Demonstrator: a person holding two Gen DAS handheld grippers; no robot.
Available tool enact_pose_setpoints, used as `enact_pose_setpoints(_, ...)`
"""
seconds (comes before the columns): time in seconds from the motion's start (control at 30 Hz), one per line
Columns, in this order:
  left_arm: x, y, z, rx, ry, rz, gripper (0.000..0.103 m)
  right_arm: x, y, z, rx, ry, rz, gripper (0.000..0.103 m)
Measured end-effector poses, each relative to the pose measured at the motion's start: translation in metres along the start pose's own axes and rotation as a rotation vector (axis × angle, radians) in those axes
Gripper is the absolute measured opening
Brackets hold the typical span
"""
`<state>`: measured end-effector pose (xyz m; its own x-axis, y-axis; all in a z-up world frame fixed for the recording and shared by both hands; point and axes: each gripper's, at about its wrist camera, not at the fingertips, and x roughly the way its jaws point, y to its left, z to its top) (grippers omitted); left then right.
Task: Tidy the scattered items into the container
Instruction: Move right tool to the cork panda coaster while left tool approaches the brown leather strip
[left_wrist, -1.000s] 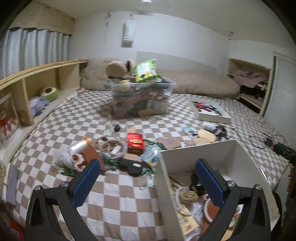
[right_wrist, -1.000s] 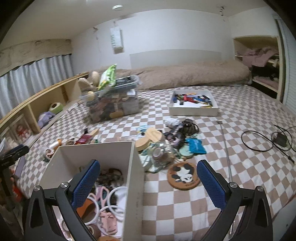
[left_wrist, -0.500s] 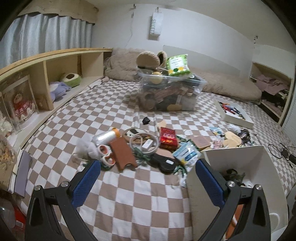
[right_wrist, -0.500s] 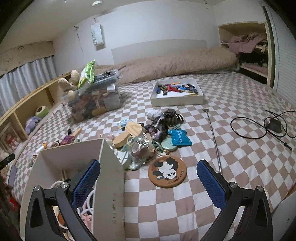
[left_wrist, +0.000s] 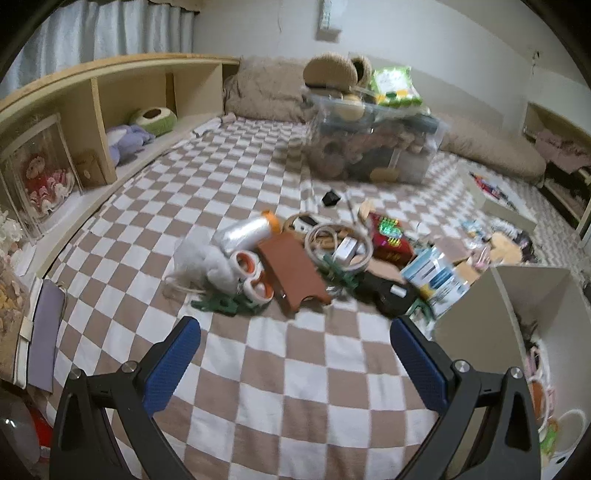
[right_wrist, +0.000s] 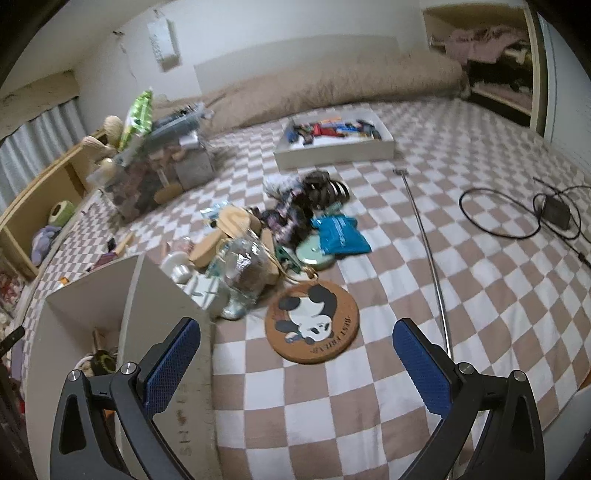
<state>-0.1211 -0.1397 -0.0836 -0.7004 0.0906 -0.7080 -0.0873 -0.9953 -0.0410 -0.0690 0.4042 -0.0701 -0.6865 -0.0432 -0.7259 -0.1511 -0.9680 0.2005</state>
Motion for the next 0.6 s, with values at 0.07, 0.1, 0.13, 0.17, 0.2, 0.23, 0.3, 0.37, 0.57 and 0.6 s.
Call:
enact_pose_setpoints(0.07, 0.009, 0.002, -0.002, 0.006, 0.032, -0.016, 0.103, 0.01, -0.004, 0.001, 0.01, 0.031, -0.004, 0.103)
enact_pose_setpoints(0.1, 0.013, 0.004, -0.003, 0.006, 0.047, -0.029, 0.103, 0.014, -0.005, 0.001, 0.015, 0.044, -0.005, 0.103)
enact_pose_setpoints(0.13, 0.017, 0.005, -0.004, 0.005, 0.063, -0.045, 0.103, 0.019, -0.007, 0.001, 0.02, 0.061, -0.005, 0.103)
enact_pose_setpoints(0.17, 0.021, 0.006, -0.005, 0.002, 0.081, -0.066, 0.103, 0.024, -0.008, 0.002, 0.024, 0.076, -0.003, 0.103)
enact_pose_setpoints(0.2, 0.025, 0.007, -0.006, 0.0, 0.098, -0.089, 0.103, 0.03, -0.009, 0.001, 0.026, 0.094, -0.002, 0.103)
enact_pose_setpoints(0.23, 0.029, 0.007, -0.006, -0.002, 0.114, -0.115, 0.103, 0.035, -0.01, 0.001, 0.028, 0.11, -0.004, 0.103)
enact_pose_setpoints(0.3, 0.036, 0.005, -0.006, -0.011, 0.144, -0.169, 0.103, 0.047, -0.011, 0.0, 0.027, 0.144, -0.02, 0.103)
enact_pose_setpoints(0.37, 0.041, 0.002, -0.005, -0.012, 0.165, -0.205, 0.103, 0.057, -0.011, -0.002, 0.021, 0.173, -0.042, 0.103)
enact_pose_setpoints(0.57, 0.06, -0.008, 0.005, 0.003, 0.198, -0.241, 0.103, 0.081, -0.01, -0.004, 0.025, 0.236, -0.048, 0.103)
enact_pose_setpoints(0.6, 0.063, -0.009, 0.006, 0.006, 0.203, -0.237, 0.103, 0.084, -0.009, -0.003, 0.023, 0.242, -0.05, 0.103)
